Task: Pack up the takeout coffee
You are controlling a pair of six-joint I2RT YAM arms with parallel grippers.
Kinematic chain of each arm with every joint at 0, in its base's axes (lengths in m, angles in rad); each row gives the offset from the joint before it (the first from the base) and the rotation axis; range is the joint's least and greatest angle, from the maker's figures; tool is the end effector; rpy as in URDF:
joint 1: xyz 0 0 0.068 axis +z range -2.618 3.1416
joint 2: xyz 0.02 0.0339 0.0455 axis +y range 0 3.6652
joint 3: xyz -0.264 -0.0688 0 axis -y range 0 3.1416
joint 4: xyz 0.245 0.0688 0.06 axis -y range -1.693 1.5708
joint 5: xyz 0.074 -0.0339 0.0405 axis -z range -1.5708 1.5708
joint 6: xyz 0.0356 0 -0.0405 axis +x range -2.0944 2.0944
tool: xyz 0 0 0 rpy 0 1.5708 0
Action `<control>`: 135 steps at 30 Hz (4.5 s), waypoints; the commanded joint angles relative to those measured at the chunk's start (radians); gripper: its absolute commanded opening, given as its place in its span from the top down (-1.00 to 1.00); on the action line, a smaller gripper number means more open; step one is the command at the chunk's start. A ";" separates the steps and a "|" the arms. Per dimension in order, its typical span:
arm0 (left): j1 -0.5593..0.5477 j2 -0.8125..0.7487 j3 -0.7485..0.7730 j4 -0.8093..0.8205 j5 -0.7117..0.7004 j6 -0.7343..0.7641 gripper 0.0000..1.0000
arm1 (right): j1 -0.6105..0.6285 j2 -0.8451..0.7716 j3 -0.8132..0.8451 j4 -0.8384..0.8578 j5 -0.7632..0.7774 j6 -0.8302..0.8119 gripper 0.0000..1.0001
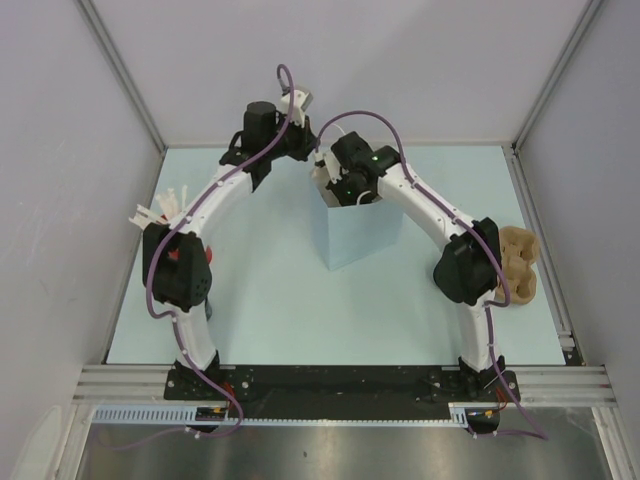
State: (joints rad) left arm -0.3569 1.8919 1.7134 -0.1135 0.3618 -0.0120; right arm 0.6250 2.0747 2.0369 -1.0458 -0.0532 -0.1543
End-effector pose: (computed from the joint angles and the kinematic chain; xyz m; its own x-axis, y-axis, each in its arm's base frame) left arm 0.4246 -0.1718 0.3487 -0.2774 0.0915 -0.9564 0.6411 0.7590 -0.1134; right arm 0.3605 0.2624 0.2986 -0.6152 -0.6331 -0.4698 -0.7074 0.7063 -0.0255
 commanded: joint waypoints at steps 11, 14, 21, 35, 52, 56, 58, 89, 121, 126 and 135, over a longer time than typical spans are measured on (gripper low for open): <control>0.003 -0.073 -0.017 0.035 0.008 -0.022 1.00 | 0.036 -0.001 -0.106 0.061 0.053 -0.022 1.00; 0.003 -0.073 -0.015 0.034 0.011 -0.020 1.00 | 0.036 -0.007 -0.106 0.064 0.053 -0.024 1.00; 0.001 -0.067 -0.008 0.032 0.022 -0.020 1.00 | 0.036 -0.047 -0.092 0.063 0.039 -0.039 0.79; -0.005 -0.071 -0.009 0.028 0.031 -0.008 1.00 | 0.033 -0.088 -0.050 0.046 0.027 -0.048 0.11; -0.016 -0.065 0.000 0.021 0.043 -0.002 1.00 | -0.021 -0.136 0.080 0.047 0.015 -0.050 -0.47; -0.017 -0.066 0.009 0.015 0.051 0.000 0.96 | -0.036 -0.143 0.103 0.052 0.015 -0.050 -0.53; -0.019 -0.068 0.012 0.014 0.057 0.003 0.95 | -0.038 -0.153 0.105 0.050 0.009 -0.053 -0.55; -0.062 -0.011 0.219 -0.063 0.098 0.049 1.00 | -0.261 -0.346 0.171 0.175 -0.171 -0.013 -0.62; 0.116 -0.586 -0.083 -0.196 -0.164 0.181 -0.99 | -0.617 -0.751 -0.365 0.523 -0.378 0.044 -0.99; 0.186 -0.698 -0.179 -0.209 -0.283 0.199 -0.99 | -0.617 -0.811 -0.446 0.573 -0.370 0.019 -0.99; 0.303 -0.792 -0.348 -0.196 -0.359 0.196 -0.99 | -0.617 -0.878 -0.538 0.575 -0.356 -0.024 -1.00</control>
State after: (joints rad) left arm -0.0883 1.1400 1.4120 -0.3042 0.0544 0.1699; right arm 0.0071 1.2324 1.5280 -0.5205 -0.4088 -0.1516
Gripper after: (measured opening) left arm 0.994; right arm 0.994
